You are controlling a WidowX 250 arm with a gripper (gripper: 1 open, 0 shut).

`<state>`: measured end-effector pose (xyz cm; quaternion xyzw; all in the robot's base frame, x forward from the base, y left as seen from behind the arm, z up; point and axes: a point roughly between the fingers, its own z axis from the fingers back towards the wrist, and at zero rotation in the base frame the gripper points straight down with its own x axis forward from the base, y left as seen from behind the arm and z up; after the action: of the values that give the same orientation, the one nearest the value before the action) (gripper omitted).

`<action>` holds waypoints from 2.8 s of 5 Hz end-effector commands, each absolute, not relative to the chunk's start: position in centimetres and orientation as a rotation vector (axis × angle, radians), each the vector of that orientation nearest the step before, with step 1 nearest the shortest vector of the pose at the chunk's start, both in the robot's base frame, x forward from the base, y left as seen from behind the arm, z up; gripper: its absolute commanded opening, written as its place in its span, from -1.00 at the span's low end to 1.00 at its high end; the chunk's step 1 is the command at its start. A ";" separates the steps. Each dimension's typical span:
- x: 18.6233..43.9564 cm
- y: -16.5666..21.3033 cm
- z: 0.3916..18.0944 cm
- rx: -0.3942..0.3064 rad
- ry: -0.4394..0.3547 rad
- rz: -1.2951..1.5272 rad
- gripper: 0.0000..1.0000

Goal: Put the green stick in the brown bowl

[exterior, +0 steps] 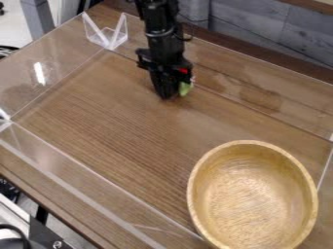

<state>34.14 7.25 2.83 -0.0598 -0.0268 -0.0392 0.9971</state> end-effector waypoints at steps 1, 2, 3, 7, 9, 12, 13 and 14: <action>34.4 6.4 6.7 -0.084 -0.153 -0.006 -1.00; 33.9 5.2 8.6 -0.074 -0.195 0.063 -1.00; 32.5 4.3 10.3 -0.078 -0.220 0.064 -1.00; 23.6 -4.7 10.8 -0.148 -0.146 -0.218 -1.00; 20.4 -7.8 10.1 -0.179 -0.098 -0.192 -1.00; 20.3 -9.3 6.0 -0.179 -0.058 -0.254 -1.00; 20.9 -8.5 6.1 -0.178 -0.060 -0.311 -1.00; 21.7 -8.8 6.5 -0.179 -0.060 -0.322 -1.00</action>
<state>20.81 -8.64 5.61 -0.0875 -0.0105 -0.1572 0.9836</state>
